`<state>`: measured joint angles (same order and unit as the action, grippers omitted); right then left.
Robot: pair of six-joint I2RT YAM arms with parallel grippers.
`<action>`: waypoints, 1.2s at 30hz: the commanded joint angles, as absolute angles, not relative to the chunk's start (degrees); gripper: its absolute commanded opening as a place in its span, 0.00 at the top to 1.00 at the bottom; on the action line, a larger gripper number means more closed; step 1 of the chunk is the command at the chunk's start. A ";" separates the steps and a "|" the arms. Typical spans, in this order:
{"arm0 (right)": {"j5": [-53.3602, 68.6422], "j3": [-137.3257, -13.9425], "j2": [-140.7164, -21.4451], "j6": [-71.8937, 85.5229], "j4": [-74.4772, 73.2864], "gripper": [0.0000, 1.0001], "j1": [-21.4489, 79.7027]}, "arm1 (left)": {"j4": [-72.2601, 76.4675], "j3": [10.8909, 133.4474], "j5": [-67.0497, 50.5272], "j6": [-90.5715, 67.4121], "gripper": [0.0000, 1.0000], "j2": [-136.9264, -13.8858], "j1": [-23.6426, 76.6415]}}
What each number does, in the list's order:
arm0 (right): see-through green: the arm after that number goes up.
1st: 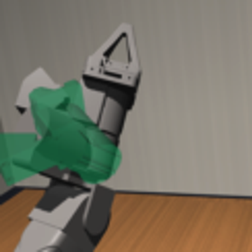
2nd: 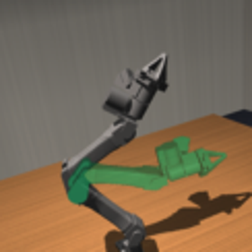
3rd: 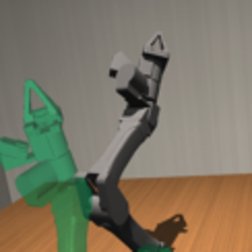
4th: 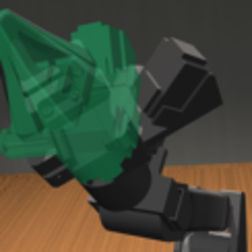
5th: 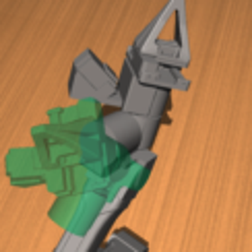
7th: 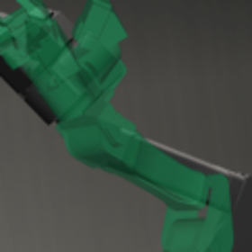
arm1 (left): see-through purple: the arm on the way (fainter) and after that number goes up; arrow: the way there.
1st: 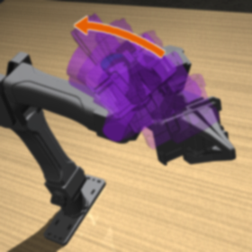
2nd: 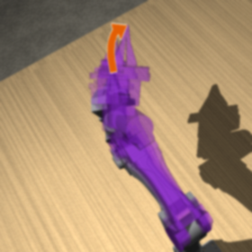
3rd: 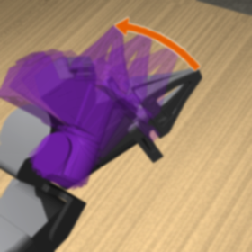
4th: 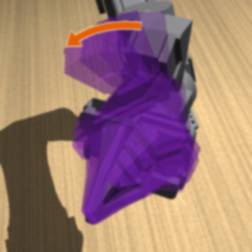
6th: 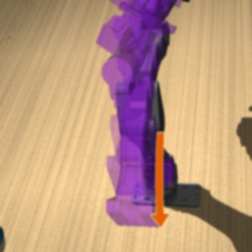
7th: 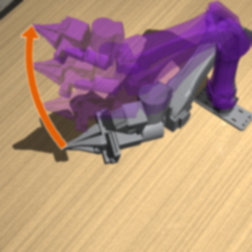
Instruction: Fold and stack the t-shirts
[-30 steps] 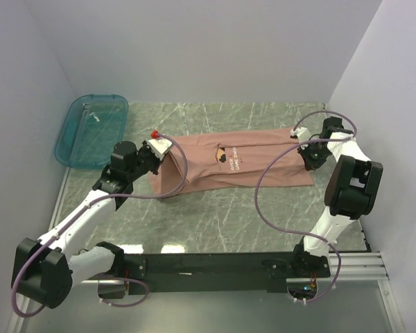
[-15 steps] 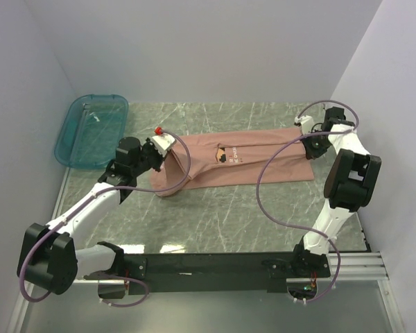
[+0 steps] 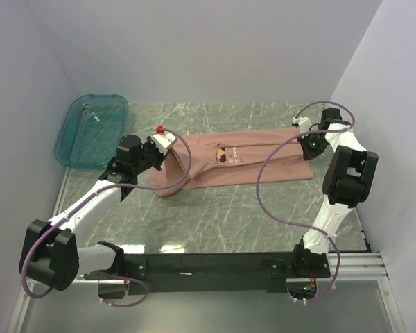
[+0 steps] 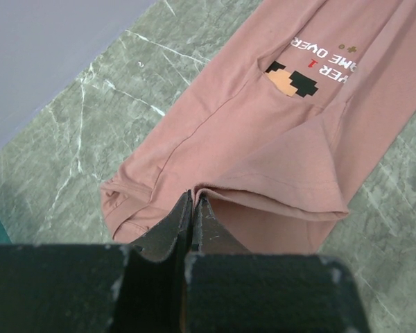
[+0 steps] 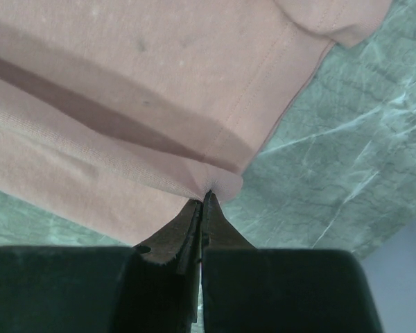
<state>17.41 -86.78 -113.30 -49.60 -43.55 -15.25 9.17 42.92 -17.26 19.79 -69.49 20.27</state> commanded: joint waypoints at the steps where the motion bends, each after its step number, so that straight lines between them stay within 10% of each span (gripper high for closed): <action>1: 16.88 -83.33 -107.94 -51.23 -42.19 1.00 -15.38 | 10.55 44.39 -19.51 20.04 1.00 -65.50 19.95; 18: 19.25 -58.89 -86.13 -61.08 -42.98 1.00 -19.42 | -2.11 29.36 -30.59 16.96 0.99 -40.52 20.57; 36: 23.20 -77.51 -100.71 -53.97 -45.00 1.00 -19.34 | 4.30 37.88 -24.17 18.90 0.99 -55.89 20.57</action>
